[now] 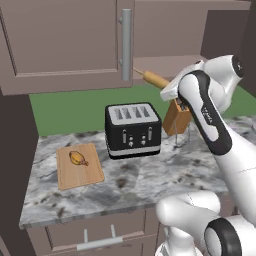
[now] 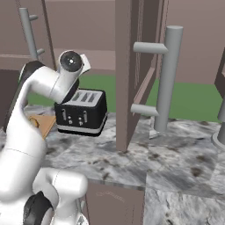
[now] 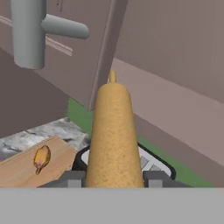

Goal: Open the cabinet, retrieve the rolling pin, and place it next to the meat on the cutting board to prepare for tenderizing.

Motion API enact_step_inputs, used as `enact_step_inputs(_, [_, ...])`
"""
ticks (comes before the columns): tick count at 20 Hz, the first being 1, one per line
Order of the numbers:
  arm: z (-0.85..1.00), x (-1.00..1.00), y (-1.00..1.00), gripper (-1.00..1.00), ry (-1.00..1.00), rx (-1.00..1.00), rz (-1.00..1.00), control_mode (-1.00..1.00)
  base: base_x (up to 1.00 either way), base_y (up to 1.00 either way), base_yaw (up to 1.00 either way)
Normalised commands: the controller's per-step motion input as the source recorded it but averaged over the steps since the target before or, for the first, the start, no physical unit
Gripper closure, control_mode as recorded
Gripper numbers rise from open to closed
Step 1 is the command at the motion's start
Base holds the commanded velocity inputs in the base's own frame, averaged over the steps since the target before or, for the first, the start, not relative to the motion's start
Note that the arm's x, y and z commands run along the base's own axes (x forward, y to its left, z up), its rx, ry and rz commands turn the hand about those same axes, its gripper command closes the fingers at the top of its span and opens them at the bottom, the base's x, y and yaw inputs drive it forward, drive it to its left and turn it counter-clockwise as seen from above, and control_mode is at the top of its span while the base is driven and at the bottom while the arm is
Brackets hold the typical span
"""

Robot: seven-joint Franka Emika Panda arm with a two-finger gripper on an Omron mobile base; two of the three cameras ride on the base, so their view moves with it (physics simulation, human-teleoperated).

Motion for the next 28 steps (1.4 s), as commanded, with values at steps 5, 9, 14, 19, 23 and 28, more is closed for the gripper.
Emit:
enact_step_inputs(5, [-0.04, -0.83, 0.1, 1.0, 0.08, 0.01, 0.0, -1.0, 0.0, 0.0, 0.0])
enact_step_inputs(9, [-0.29, -0.54, 0.35, 1.0, 0.14, 0.0, 0.03, -1.0, 0.0, 0.0, 0.0])
enact_step_inputs(14, [-0.46, -0.27, 0.51, 1.0, 0.13, 0.0, 0.09, -1.0, 0.0, 0.0, 0.0])
enact_step_inputs(19, [-0.54, -0.02, 0.64, 1.0, 0.07, 0.0, 0.14, -1.0, 0.0, 0.0, 0.0])
enact_step_inputs(23, [-0.58, 0.0, 0.7, 1.0, 0.02, -0.02, 0.15, -1.0, 0.0, 0.0, 0.0])
enact_step_inputs(28, [-0.56, 0.0, 0.7, 1.0, 0.0, -0.02, 0.15, -1.0, 0.0, 0.0, 0.0])
